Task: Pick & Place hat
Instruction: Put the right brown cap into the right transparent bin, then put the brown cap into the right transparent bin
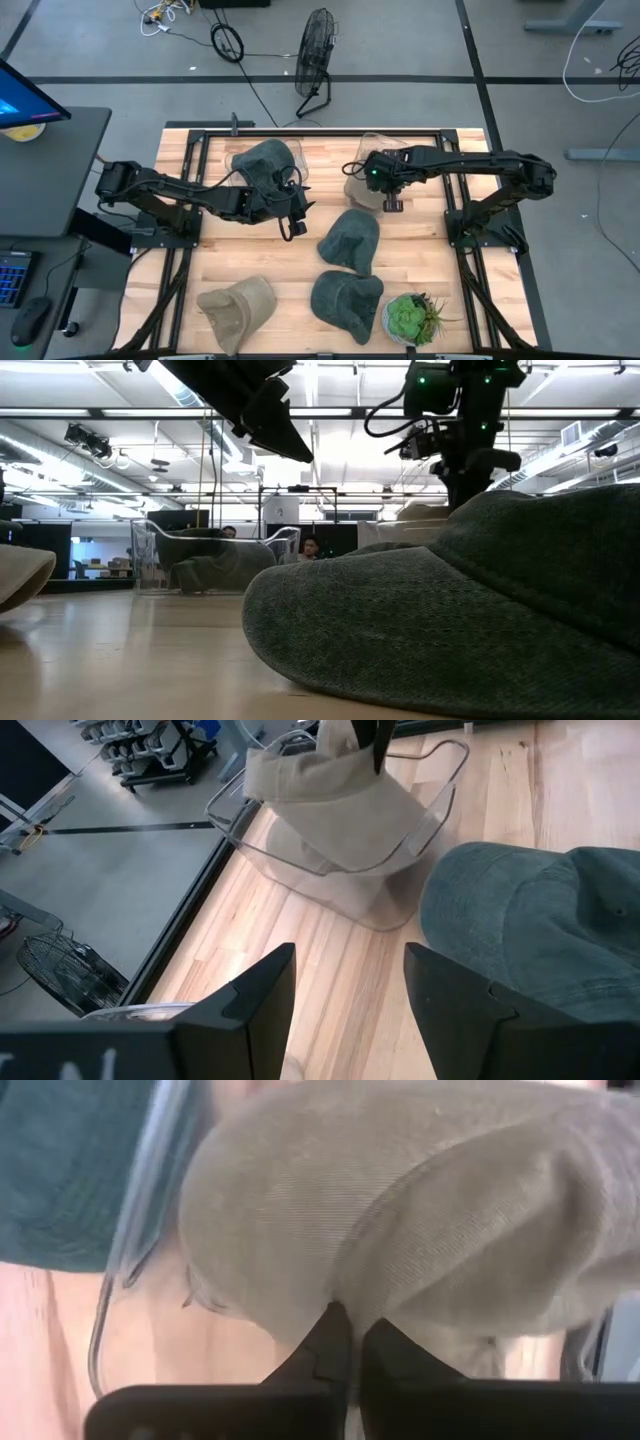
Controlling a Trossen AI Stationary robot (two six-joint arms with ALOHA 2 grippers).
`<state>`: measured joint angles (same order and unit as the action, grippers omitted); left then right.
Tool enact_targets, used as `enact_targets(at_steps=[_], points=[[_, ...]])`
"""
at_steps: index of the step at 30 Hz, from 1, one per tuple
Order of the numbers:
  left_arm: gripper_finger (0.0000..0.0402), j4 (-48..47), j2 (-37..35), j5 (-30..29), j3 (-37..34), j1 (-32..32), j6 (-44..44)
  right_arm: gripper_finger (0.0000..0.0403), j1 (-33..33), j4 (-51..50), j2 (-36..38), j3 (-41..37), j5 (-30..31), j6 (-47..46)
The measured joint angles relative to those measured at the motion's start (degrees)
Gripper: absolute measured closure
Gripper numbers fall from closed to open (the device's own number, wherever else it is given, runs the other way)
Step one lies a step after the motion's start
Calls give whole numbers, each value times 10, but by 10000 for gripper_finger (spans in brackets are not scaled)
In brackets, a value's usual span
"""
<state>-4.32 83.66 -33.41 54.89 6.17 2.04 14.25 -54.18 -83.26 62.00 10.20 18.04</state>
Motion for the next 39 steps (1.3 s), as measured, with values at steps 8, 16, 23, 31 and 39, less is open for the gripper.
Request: enact_targets(at_steps=[8,16,23,31,39], points=[[209,0,0,0,0,0,0,395,4,33,-8,-15,-48,22],[209,-2,0,0,0,0,0,379,4,90,-39,-43,-48,-5],[209,-2,0,0,0,0,0,314,3,86,-43,-46,-51,-30],[209,-3,-3,0,0,2,6,252,-13,-19,-42,27,-11,-77],[209,-118,-79,19,0,39,-81,231,-71,-91,-41,140,-6,-113]])
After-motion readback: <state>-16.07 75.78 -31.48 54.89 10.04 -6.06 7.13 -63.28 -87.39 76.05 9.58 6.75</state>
